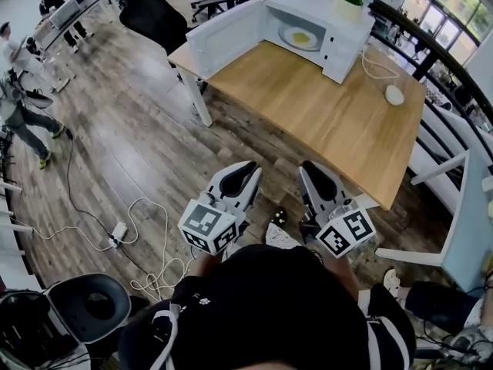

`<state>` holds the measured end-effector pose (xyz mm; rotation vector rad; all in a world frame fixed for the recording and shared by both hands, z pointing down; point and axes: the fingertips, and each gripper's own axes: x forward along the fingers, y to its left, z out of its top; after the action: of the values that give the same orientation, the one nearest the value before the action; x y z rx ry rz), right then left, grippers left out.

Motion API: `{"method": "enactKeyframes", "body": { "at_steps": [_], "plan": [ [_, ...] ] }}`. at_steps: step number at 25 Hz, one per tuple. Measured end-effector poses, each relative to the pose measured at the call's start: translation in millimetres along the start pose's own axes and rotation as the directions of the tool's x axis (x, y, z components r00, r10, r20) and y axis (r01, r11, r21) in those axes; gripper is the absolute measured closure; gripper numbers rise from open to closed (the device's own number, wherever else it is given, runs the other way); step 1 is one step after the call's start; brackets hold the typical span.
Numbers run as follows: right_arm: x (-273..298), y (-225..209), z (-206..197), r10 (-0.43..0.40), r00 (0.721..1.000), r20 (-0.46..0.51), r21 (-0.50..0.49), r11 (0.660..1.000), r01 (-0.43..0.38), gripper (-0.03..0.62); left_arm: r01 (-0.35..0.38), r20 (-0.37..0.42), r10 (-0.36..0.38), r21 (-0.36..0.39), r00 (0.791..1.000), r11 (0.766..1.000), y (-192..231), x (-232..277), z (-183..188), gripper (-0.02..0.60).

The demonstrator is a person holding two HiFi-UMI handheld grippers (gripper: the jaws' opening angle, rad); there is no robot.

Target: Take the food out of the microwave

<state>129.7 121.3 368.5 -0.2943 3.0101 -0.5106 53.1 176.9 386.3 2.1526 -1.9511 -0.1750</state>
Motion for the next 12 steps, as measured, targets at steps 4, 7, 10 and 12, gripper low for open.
{"method": "enactKeyframes", "body": {
  "at_steps": [4,7,10,12],
  "plan": [
    [19.0,-20.9,3.1,0.016,1.0,-0.011,0.01,1.0,-0.016,0.546,-0.02,-0.01,0.02,0.0,1.0,1.0,14.7,20.0,3.6,0.554],
    [32.9,-38.5,7.1,0.028,1.0,-0.012,0.022,0.999,-0.028,0.54,-0.035,-0.02,0.035,0.001,0.999,0.999,25.5,38.0,6.2,0.549],
    [44.8,-53.2,12.0,0.042,0.999,-0.007,0.037,0.998,-0.042,0.535,-0.044,-0.035,0.045,0.008,0.998,0.999,33.6,54.5,10.8,0.531],
    [50.6,-61.7,15.3,0.045,0.999,-0.003,0.043,0.998,-0.045,0.528,-0.047,-0.041,0.048,0.009,0.998,0.999,37.1,63.6,14.0,0.528]
  ]
}}
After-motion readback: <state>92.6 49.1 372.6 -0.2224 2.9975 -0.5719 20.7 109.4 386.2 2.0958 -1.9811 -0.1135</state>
